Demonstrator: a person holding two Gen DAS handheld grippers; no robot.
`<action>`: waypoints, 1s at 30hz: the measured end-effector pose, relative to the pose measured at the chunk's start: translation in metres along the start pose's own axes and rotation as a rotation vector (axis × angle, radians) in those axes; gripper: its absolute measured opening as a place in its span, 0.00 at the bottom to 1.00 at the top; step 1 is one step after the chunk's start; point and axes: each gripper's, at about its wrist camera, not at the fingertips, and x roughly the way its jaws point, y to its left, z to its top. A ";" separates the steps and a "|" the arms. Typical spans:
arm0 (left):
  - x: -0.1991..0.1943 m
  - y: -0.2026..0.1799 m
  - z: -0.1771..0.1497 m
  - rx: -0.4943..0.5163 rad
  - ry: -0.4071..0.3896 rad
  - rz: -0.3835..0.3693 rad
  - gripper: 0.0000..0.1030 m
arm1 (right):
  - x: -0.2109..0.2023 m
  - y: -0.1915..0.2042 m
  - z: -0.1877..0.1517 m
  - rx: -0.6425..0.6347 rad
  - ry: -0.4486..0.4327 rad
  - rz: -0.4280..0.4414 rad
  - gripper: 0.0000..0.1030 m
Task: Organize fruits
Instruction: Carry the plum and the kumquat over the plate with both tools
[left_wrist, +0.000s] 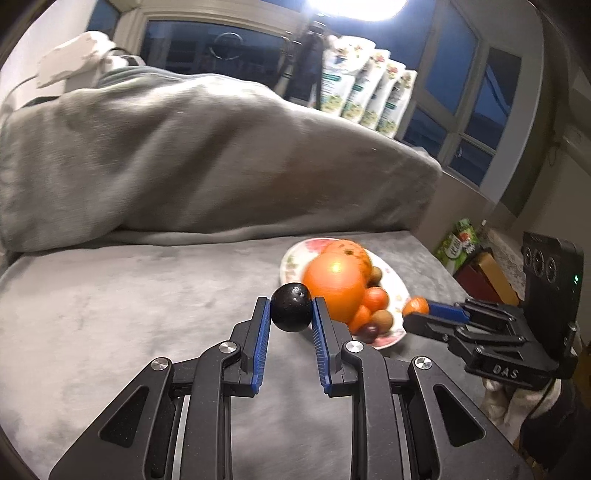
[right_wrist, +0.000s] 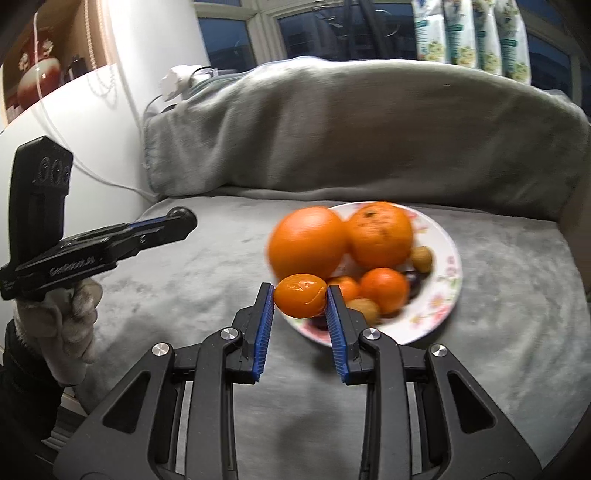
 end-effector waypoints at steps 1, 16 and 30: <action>0.003 -0.005 0.000 0.008 0.003 -0.007 0.20 | -0.001 -0.007 0.001 0.004 -0.003 -0.013 0.29; 0.039 -0.058 0.007 0.082 0.048 -0.079 0.20 | 0.013 -0.072 0.018 0.037 0.003 -0.093 0.29; 0.056 -0.084 0.006 0.145 0.073 -0.077 0.20 | 0.035 -0.094 0.032 0.039 0.029 -0.097 0.29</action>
